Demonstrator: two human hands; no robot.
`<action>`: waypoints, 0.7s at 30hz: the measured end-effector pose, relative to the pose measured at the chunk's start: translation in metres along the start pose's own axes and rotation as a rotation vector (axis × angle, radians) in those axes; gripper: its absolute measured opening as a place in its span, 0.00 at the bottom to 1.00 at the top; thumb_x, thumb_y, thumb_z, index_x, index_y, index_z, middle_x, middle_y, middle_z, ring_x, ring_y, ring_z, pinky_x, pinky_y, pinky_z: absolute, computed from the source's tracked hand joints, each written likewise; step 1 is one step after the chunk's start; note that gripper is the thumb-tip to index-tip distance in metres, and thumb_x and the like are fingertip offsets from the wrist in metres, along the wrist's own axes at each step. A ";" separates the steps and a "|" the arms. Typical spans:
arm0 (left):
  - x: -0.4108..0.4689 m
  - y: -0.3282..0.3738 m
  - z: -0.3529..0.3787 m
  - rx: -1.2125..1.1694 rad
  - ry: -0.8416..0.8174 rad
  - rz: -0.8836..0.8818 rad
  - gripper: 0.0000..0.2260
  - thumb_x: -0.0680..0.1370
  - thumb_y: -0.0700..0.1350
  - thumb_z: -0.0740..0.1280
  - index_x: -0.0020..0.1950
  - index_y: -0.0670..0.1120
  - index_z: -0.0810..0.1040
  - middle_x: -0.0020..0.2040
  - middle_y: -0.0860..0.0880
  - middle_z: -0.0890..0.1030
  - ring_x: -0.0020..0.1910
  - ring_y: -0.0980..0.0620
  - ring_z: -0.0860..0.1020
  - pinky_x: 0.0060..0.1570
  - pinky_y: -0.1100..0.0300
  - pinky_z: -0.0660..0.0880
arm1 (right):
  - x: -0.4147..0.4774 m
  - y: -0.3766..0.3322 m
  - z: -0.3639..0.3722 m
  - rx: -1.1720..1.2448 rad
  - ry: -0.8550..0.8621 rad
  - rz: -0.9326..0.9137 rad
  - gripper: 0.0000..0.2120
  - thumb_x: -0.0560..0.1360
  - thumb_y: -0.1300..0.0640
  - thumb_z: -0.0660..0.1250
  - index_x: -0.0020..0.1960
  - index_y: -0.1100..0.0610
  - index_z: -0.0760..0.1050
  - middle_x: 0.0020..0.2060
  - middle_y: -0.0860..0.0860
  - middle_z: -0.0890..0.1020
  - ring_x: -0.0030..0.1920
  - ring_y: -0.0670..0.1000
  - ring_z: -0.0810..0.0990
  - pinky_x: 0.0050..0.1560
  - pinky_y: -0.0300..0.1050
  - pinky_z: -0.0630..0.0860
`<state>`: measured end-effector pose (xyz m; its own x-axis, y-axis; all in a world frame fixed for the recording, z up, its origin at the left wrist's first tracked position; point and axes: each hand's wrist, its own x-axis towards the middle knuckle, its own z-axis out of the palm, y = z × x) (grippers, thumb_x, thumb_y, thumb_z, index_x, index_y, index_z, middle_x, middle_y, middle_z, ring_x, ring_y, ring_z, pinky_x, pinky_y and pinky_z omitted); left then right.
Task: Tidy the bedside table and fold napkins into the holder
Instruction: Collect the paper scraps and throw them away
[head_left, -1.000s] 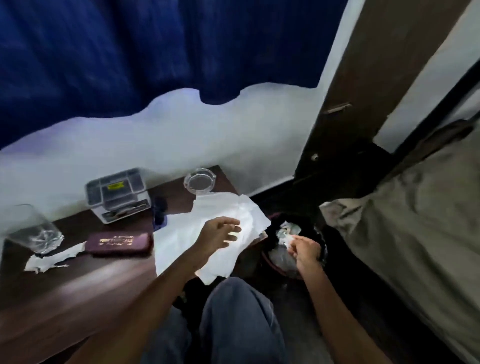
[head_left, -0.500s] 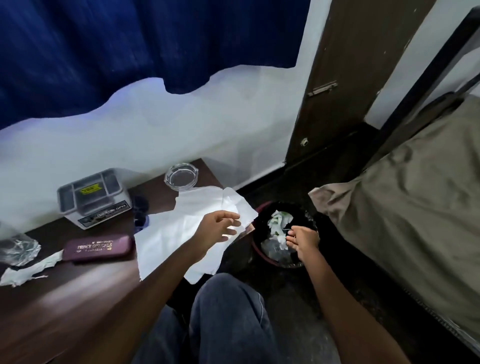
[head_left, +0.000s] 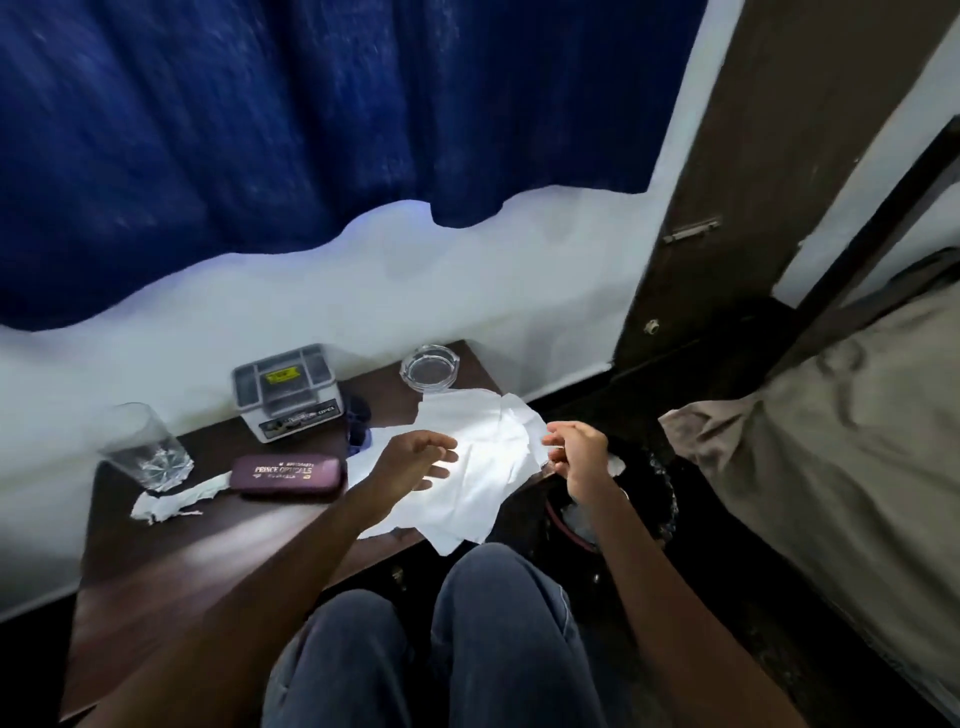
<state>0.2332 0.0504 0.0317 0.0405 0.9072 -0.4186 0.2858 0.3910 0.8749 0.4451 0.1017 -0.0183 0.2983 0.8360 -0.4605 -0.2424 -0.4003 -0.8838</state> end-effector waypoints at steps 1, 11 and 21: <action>-0.005 -0.005 -0.009 0.001 0.014 -0.002 0.09 0.79 0.38 0.58 0.46 0.48 0.77 0.46 0.49 0.81 0.37 0.55 0.77 0.39 0.63 0.69 | -0.007 -0.001 0.009 -0.003 -0.033 -0.003 0.09 0.74 0.67 0.59 0.36 0.61 0.72 0.28 0.56 0.73 0.15 0.42 0.65 0.17 0.30 0.57; -0.053 -0.068 -0.104 0.120 0.241 0.001 0.12 0.78 0.32 0.57 0.42 0.40 0.77 0.38 0.47 0.77 0.23 0.66 0.76 0.24 0.74 0.67 | -0.078 0.016 0.105 -0.253 -0.321 0.016 0.05 0.71 0.66 0.64 0.37 0.62 0.74 0.29 0.57 0.76 0.19 0.47 0.64 0.20 0.31 0.57; -0.066 -0.161 -0.180 0.477 0.546 -0.251 0.18 0.75 0.43 0.63 0.65 0.45 0.74 0.68 0.42 0.70 0.65 0.44 0.71 0.63 0.56 0.67 | -0.133 0.061 0.187 -0.486 -0.629 0.066 0.02 0.71 0.65 0.64 0.40 0.63 0.75 0.29 0.58 0.77 0.21 0.49 0.67 0.21 0.33 0.58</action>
<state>0.0118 -0.0444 -0.0378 -0.5236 0.7964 -0.3027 0.6113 0.5987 0.5176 0.2175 0.0359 0.0043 -0.3146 0.8019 -0.5079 0.2315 -0.4541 -0.8604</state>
